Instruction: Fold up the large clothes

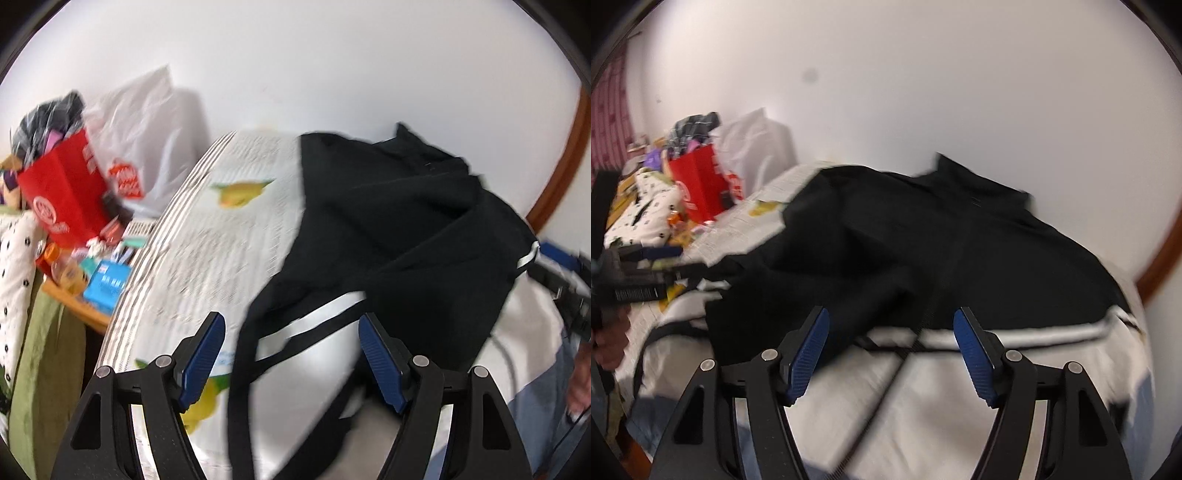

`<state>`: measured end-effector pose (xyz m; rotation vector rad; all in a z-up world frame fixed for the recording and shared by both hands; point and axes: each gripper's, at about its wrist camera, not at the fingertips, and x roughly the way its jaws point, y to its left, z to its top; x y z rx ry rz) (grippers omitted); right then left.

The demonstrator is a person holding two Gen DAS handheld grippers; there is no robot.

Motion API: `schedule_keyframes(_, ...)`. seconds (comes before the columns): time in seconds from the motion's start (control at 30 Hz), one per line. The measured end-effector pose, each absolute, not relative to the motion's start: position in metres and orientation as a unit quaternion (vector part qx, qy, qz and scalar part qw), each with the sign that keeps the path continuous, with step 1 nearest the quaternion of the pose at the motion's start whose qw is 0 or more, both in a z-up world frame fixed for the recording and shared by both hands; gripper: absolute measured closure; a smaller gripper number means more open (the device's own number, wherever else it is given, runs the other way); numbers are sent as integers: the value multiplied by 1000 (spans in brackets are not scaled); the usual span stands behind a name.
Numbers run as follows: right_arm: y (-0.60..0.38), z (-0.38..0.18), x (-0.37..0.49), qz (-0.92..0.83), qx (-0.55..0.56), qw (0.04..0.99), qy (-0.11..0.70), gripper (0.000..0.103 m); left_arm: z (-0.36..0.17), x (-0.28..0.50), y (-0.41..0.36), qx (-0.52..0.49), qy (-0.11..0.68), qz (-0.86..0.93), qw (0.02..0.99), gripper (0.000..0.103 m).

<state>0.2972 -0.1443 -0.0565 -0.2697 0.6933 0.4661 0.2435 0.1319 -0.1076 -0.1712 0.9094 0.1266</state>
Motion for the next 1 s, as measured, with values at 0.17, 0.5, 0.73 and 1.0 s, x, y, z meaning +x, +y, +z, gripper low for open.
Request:
schedule_keyframes(0.17, -85, -66, 338, 271, -141, 891, 336, 33, -137, 242, 146, -95, 452, 49, 886, 30)
schedule_keyframes(0.5, -102, -83, 401, 268, -73, 892, 356, 97, -163, 245, 135, -60, 455, 61, 886, 30)
schedule_keyframes(0.73, -168, -87, 423, 152, -24, 916, 369, 97, -164, 243, 132, -52, 450, 70, 889, 26)
schedule_keyframes(1.0, -172, -98, 407, 44, -109, 917, 381, 71, -163, 242, 134, -50, 452, 76, 887, 24)
